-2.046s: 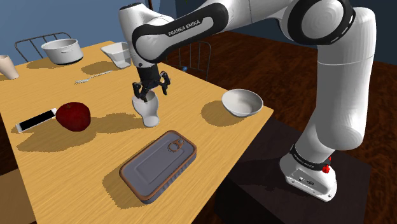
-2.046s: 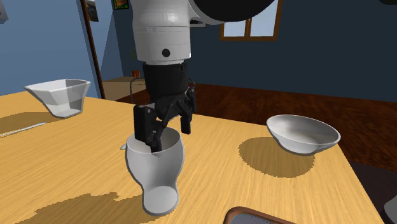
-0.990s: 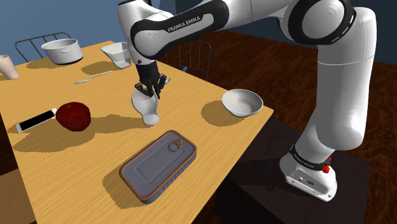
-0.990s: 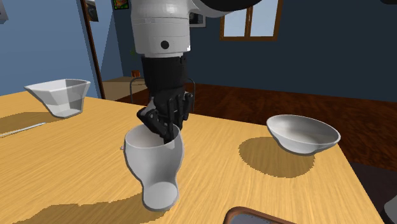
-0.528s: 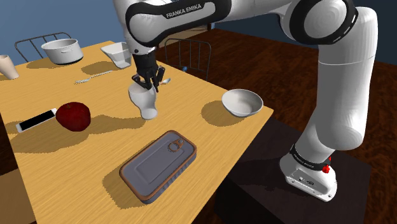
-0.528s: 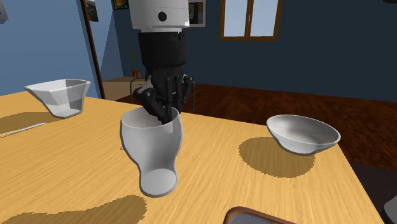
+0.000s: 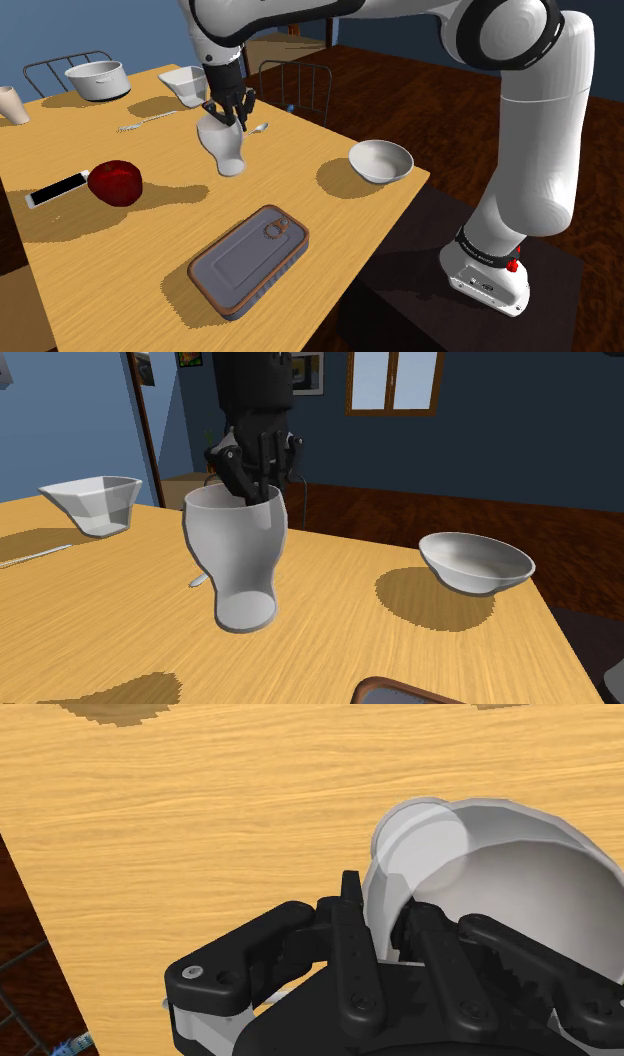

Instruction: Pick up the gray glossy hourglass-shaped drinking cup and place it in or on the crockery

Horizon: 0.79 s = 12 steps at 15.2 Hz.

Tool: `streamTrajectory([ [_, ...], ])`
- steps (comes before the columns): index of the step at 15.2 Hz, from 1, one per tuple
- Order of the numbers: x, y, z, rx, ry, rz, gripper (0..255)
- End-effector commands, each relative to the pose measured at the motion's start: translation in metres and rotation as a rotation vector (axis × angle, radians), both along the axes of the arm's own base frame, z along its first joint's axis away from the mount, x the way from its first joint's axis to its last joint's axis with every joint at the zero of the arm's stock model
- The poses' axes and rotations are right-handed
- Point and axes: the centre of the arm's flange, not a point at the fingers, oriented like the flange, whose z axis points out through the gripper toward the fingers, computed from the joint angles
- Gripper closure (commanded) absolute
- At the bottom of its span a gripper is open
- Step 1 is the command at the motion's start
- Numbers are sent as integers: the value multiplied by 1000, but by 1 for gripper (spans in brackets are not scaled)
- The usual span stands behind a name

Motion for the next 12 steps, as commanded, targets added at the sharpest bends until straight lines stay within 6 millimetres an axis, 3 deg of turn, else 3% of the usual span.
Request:
streamTrajectory([
  [1, -1, 1, 12, 0, 0, 0, 255],
  [9, -1, 1, 51, 0, 0, 0, 255],
  [12, -25, -31, 55, 0, 0, 0, 255],
])
